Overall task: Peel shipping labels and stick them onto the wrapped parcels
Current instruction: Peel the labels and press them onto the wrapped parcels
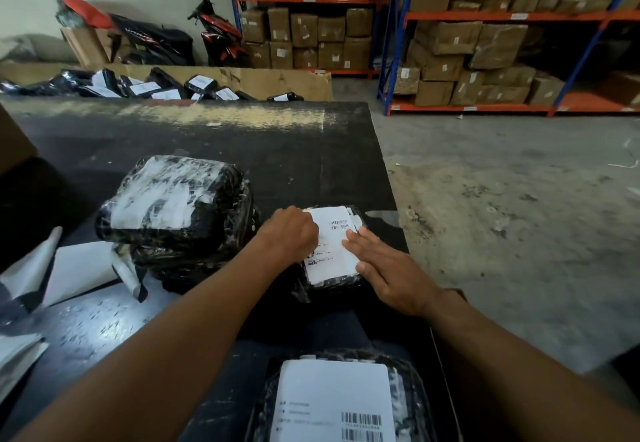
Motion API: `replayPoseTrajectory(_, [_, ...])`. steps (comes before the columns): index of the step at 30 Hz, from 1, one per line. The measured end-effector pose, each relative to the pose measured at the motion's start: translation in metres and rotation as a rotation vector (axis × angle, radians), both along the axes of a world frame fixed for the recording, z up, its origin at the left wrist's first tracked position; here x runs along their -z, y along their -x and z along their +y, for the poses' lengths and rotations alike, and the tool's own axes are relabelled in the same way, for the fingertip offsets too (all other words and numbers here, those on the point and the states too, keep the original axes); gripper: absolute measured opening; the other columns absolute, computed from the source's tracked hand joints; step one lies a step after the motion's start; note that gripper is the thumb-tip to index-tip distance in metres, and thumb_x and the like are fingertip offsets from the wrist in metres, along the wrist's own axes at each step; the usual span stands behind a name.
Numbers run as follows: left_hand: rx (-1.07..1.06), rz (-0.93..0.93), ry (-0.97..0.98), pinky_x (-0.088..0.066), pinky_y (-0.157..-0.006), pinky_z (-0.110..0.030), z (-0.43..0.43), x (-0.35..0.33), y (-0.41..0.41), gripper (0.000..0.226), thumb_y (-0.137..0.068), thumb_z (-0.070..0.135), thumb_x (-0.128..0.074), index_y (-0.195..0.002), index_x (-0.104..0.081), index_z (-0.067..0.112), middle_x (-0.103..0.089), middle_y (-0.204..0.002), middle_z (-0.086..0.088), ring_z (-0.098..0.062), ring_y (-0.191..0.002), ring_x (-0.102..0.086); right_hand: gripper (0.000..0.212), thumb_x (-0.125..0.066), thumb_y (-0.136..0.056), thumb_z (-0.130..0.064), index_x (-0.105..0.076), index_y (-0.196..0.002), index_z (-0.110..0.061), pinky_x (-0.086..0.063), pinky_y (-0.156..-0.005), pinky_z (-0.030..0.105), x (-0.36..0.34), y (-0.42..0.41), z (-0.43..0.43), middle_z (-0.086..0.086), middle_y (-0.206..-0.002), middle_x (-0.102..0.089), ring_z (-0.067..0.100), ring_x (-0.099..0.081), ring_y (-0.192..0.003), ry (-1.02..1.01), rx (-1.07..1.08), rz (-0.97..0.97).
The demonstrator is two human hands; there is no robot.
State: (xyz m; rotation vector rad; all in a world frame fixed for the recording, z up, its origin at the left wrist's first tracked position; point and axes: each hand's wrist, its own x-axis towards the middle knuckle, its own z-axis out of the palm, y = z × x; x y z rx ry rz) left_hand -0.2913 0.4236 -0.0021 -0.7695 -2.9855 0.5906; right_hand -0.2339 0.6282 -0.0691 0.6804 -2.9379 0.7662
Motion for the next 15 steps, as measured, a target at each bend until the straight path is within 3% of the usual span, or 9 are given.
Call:
replayPoseTrajectory(5, [-0.150, -0.030, -0.111, -0.045, -0.087, -0.040, -0.005, 0.005, -0.019, 0.034, -0.095, 0.009, -0.038, -0.114, -0.065, 0.005, -0.062, -0.123, -0.015, -0.036, -0.110, -0.058, 0.057, -0.026, -0.098, -0.045, -0.032, -0.152, -0.030, -0.027, -0.118, 0.050, -0.001, -0.004, -0.007, -0.022, -0.157, -0.015, -0.002, -0.003, -0.149, 0.016, 0.061, -0.012])
replayPoseTrajectory(8, [-0.318, -0.124, -0.563, -0.043, -0.092, -0.044, -0.007, 0.022, -0.032, 0.040, -0.103, 0.024, -0.031, -0.128, -0.050, 0.000, -0.054, -0.131, -0.023, -0.041, -0.113, -0.055, 0.055, -0.027, -0.100, -0.043, -0.030, -0.153, -0.029, -0.023, -0.121, 0.046, 0.001, -0.010, -0.015, -0.017, -0.160, -0.017, -0.002, 0.000, -0.148, 0.029, 0.120, -0.009])
replayPoseTrajectory(10, [-0.377, -0.216, -0.913, -0.043, -0.094, -0.043, -0.010, 0.036, -0.033, 0.048, -0.104, 0.035, -0.031, -0.138, -0.037, 0.002, -0.049, -0.138, -0.020, -0.038, -0.118, -0.053, 0.051, -0.032, -0.104, -0.038, -0.028, -0.153, -0.028, -0.016, -0.122, 0.036, 0.001, -0.013, -0.019, -0.015, -0.161, -0.017, -0.004, 0.003, -0.146, 0.050, 0.142, -0.018])
replayPoseTrajectory(13, [-0.420, -0.260, -1.208, -0.042, -0.091, -0.028, -0.015, 0.047, -0.032, 0.049, -0.102, 0.038, -0.040, -0.144, -0.035, 0.012, -0.054, -0.139, -0.005, -0.028, -0.118, -0.057, 0.047, -0.035, -0.105, -0.038, -0.034, -0.151, -0.027, -0.008, -0.116, 0.020, -0.003, -0.012, -0.023, -0.016, -0.158, -0.024, -0.004, -0.003, -0.146, 0.098, 0.166, -0.030])
replayPoseTrajectory(15, [-0.485, -0.319, -1.326, -0.038, -0.095, -0.022, -0.016, 0.051, -0.032, 0.062, -0.101, 0.042, -0.043, -0.153, -0.025, 0.015, -0.050, -0.143, -0.001, -0.023, -0.125, -0.053, 0.043, -0.042, -0.103, -0.038, -0.050, -0.143, -0.023, -0.016, -0.117, 0.022, -0.007, -0.009, -0.026, -0.013, -0.151, -0.041, 0.000, -0.022, -0.143, 0.189, 0.235, -0.001])
